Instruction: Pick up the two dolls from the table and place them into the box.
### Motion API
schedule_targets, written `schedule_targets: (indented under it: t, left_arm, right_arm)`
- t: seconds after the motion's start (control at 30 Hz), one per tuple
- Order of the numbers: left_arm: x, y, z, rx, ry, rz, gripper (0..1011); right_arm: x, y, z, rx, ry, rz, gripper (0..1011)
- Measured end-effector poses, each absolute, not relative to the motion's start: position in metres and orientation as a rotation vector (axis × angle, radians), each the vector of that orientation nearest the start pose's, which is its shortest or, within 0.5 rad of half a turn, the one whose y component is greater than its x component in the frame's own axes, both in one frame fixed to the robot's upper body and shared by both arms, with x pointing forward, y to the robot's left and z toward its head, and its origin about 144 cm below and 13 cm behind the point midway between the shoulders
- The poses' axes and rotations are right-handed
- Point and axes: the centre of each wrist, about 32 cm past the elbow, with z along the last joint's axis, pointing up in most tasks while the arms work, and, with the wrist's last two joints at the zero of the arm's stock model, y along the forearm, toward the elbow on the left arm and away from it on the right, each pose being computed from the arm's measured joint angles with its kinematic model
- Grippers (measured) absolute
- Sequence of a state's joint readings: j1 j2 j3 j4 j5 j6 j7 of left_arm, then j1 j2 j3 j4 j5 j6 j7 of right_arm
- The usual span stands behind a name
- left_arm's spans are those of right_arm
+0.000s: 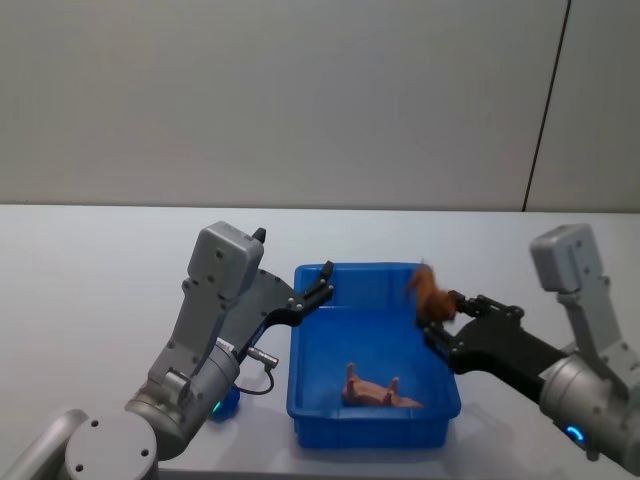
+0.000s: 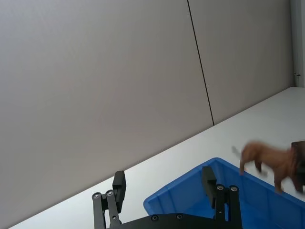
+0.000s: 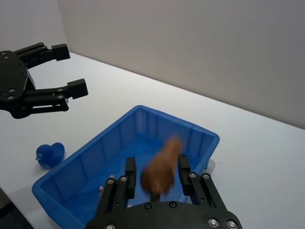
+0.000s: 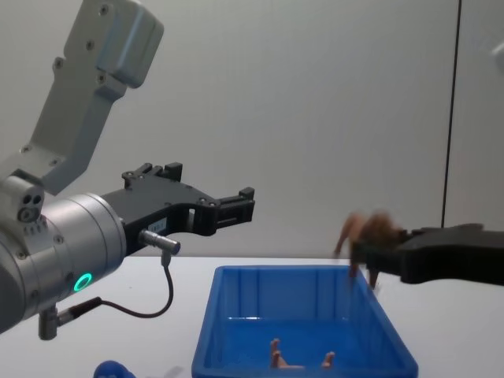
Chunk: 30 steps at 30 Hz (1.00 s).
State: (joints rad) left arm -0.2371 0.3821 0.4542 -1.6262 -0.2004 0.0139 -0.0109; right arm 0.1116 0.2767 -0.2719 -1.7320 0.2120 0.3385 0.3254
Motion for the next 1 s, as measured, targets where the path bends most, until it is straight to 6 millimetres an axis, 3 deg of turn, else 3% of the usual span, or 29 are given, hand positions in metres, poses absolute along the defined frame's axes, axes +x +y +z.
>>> schedule_targets:
  t: [0.13, 0.33, 0.6, 1.0]
  left_arm:
    - [0.492, 0.198, 1.204, 0.061, -0.268, 1.124, 1001]
    - [0.492, 0.198, 1.204, 0.061, -0.268, 1.124, 1001]
    - [0.492, 0.198, 1.204, 0.061, -0.268, 1.124, 1001]
    - [0.492, 0.198, 1.204, 0.061, -0.268, 1.124, 1001]
  right_arm:
    - [0.475, -0.205, 1.212, -0.187, 0.048, -0.953, 567]
    - [0.479, -0.197, 1.209, -0.203, 0.037, -0.959, 783]
    - [0.482, -0.200, 1.206, -0.185, -0.004, -0.987, 986]
    - [0.484, -0.235, 1.199, -0.163, -0.055, -1.031, 1001]
